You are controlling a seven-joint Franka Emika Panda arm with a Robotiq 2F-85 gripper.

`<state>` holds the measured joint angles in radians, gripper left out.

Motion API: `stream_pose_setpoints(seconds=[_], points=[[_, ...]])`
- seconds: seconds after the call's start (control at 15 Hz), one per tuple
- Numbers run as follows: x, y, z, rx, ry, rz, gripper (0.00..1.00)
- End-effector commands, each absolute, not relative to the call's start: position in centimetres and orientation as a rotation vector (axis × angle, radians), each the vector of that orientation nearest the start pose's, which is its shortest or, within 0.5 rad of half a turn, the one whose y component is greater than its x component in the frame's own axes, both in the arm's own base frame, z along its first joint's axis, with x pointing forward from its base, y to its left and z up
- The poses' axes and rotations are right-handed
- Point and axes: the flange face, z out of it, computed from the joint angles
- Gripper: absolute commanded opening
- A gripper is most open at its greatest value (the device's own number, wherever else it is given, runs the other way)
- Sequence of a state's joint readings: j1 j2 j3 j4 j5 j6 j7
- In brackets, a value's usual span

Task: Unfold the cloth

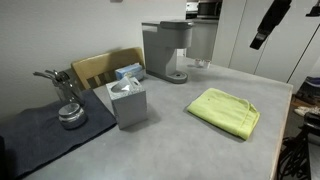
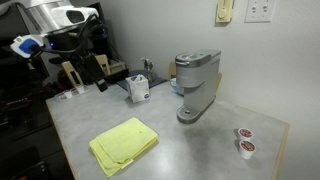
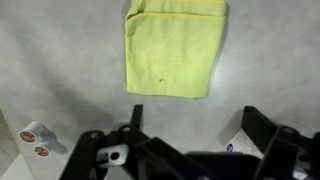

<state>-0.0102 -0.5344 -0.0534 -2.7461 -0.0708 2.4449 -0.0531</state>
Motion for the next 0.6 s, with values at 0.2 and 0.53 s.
stream_pose_setpoints(seconds=[0.2, 0.53], points=[[36.8, -9.9, 37.8, -3.145, -0.029, -0.4, 1.0], [36.5, -15.1, 36.5, -3.083, -0.2, -0.272, 1.0]])
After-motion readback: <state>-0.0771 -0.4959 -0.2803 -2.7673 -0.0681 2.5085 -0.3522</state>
